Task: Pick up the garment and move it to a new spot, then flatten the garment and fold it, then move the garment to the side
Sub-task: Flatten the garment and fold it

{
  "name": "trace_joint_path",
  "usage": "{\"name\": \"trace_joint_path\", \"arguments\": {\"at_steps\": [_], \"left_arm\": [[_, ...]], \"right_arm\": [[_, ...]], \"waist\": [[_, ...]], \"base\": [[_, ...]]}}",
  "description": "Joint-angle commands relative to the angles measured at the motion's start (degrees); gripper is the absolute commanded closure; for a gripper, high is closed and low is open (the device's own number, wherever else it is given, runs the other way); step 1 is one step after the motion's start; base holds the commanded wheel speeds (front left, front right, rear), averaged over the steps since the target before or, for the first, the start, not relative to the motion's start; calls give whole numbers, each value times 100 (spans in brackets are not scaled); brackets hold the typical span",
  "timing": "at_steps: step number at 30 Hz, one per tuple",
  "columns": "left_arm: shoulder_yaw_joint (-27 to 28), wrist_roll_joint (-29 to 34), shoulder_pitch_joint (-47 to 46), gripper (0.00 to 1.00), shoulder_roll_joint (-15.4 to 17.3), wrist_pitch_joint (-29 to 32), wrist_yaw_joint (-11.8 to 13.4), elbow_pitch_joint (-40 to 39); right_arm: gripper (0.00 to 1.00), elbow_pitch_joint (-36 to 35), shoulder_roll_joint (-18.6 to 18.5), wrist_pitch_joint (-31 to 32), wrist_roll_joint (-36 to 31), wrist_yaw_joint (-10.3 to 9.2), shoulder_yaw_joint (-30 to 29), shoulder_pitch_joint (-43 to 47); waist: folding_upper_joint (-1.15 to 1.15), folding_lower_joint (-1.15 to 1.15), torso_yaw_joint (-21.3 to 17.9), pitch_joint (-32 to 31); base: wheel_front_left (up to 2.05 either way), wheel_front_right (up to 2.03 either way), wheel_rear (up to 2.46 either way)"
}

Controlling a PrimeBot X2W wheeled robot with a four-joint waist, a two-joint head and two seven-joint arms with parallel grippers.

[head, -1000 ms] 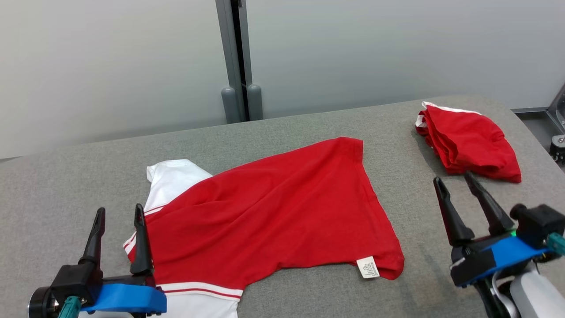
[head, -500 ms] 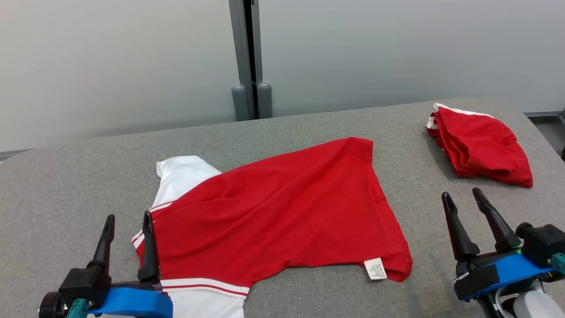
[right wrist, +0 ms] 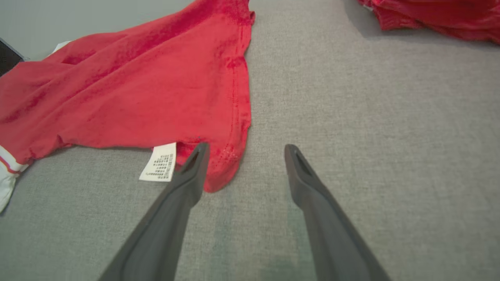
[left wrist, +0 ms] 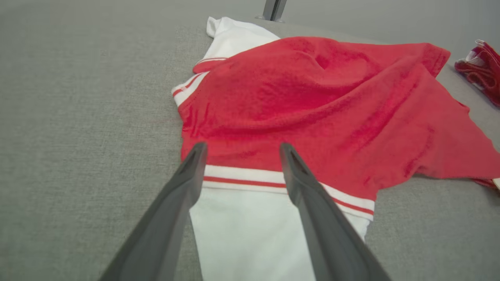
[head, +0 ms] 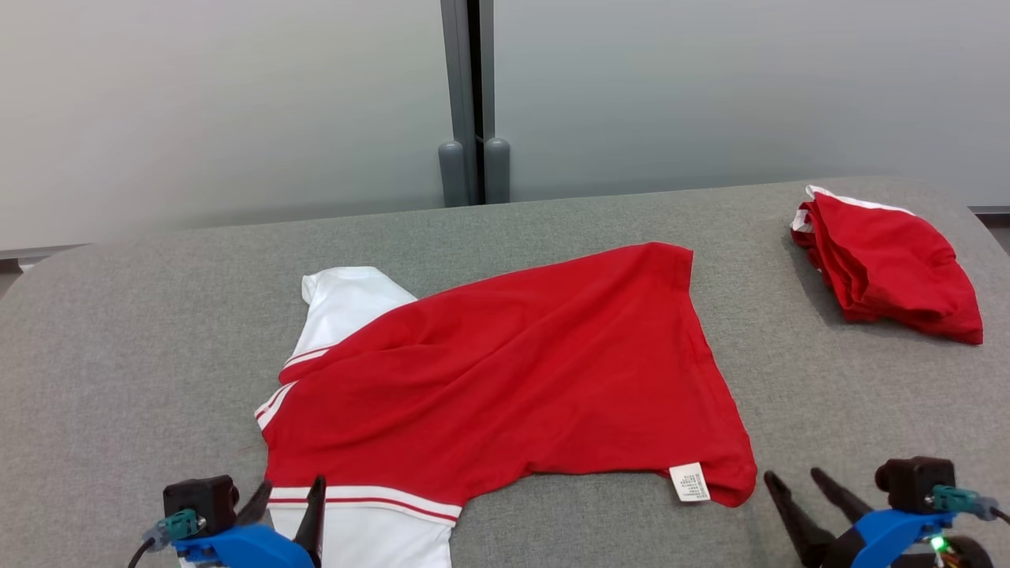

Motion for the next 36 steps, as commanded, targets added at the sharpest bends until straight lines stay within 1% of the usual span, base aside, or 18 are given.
{"name": "trace_joint_path", "arguments": {"at_steps": [1, 3, 7, 9, 17, 18, 19, 20, 22, 24, 26, 31, 34, 35, 36], "left_arm": [[-26, -48, 146, 0, 53, 340, 56, -128], [-50, -103, 227, 0, 77, 718, 127, -283], [-166, -271, 423, 0, 87, 1516, 146, -415], [-213, -357, 429, 0, 74, 1734, 140, -491], [-263, -469, 478, 0, 125, 2199, 195, -306], [-213, -429, 495, 0, 154, 2254, 307, -248], [-213, -429, 495, 0, 154, 2254, 307, -248], [-167, -353, 509, 0, 217, 2264, 430, -221], [-157, -383, 546, 0, 198, 2278, 483, -269], [-140, -372, 601, 0, 245, 2335, 517, -339], [-149, -379, 648, 0, 267, 2401, 526, -366], [-276, -599, 869, 0, 236, 2882, 444, -481], [-350, -696, 884, 0, 193, 3021, 383, -579], [-366, -702, 840, 11, 182, 3017, 369, -604], [-380, -722, 793, 24, 179, 3010, 347, -612]], "right_arm": [[0, 84, -42, 144, 154, 1, 114, 21], [0, 165, -31, 227, 253, 1, 245, -80], [0, 415, 30, 239, 417, 1, 450, -321], [0, 592, 62, 230, 473, 1, 525, -444], [0, 1237, 104, 228, 706, 1, 830, -895], [0, 1351, 116, 186, 760, 1, 913, -971], [0, 1351, 116, 186, 760, 1, 913, -971], [0, 1439, 122, 150, 813, 1, 996, -1032], [0, 1525, 119, 101, 867, 1, 1069, -1078], [0, 1603, 116, 60, 927, 1, 1142, -1100], [0, 1642, 118, 52, 957, 1, 1179, -1110], [0, 1824, 121, -25, 1112, 1, 1348, -1198], [0, 1899, 127, 44, 1221, 1, 1514, -1236], [18, 1899, 129, 33, 1267, 2, 1572, -1249], [41, 1899, 133, 12, 1316, 2, 1623, -1265]], "waist": [[0, 0, 17, 24], [0, 0, 36, 61], [0, 0, 65, 133], [0, 0, 77, 170], [0, 0, 115, 251], [0, 0, 122, 261], [0, 0, 122, 261], [0, 0, 126, 273], [0, 0, 136, 282], [0, 0, 149, 291], [0, 0, 155, 294], [0, 0, 176, 310], [0, 0, 191, 321], [0, 0, 195, 328], [0, 0, 198, 332]], "base": [[0, 0, 0], [0, 0, 0], [0, 0, 0], [0, 0, 0], [0, 0, 0], [0, 0, 0], [0, 0, 0], [0, 0, 0], [0, 0, 0], [0, 0, 0], [0, 0, 0], [0, 0, 0], [0, 0, 0], [0, 0, 0], [0, 0, 0]]}}
